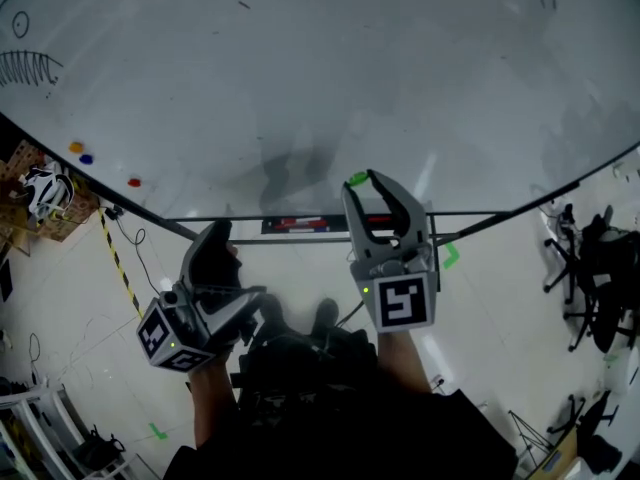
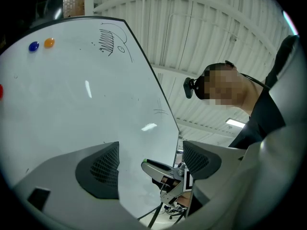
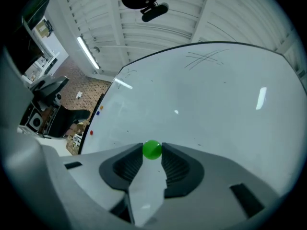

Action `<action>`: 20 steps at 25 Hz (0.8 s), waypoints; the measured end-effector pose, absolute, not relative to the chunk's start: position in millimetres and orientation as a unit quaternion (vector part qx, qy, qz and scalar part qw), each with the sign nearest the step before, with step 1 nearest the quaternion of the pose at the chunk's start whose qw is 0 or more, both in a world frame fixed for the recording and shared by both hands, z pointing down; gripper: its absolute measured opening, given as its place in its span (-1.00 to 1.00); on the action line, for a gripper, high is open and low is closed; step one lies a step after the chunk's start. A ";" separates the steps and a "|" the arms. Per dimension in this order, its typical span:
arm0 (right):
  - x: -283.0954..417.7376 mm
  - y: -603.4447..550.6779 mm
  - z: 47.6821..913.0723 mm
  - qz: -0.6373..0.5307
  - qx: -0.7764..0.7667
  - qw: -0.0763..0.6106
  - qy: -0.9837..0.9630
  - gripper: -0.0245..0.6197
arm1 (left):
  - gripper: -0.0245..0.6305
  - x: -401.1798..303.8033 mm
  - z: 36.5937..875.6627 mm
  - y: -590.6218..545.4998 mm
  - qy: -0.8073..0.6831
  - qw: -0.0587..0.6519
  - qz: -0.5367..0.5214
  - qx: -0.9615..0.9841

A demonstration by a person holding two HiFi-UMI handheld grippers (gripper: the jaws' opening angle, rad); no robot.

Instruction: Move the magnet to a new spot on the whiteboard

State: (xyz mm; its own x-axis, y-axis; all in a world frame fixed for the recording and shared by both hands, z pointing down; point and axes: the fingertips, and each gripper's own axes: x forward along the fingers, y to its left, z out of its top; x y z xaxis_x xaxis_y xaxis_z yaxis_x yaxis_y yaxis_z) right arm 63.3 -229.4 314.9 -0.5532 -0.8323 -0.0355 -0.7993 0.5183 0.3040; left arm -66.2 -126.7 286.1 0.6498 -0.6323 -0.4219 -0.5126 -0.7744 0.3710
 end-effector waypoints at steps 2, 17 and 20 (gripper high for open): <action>56.3 -235.7 313.2 -0.158 0.477 0.068 -0.862 -0.46 | 0.34 -72.3 283.3 -134.9 -0.316 0.110 -0.277 0.901; -0.1 -270.7 300.2 -0.264 0.558 0.160 -0.770 -0.46 | 0.34 -138.0 273.2 -159.8 -0.277 0.098 -0.299 0.908; -1.8 -275.1 299.0 -0.279 0.571 0.177 -0.751 -0.46 | 0.34 -142.3 275.2 -162.3 -0.273 0.101 -0.299 0.909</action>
State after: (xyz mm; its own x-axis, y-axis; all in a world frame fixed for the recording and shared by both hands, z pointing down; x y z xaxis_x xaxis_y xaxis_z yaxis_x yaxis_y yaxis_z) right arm -1.8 -275.1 299.0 -0.2847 -0.9572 -0.0527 -0.7593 0.1917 0.6218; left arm -142.3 -162.3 275.2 0.6724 -0.5565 -0.4880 -0.4355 -0.8306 0.3472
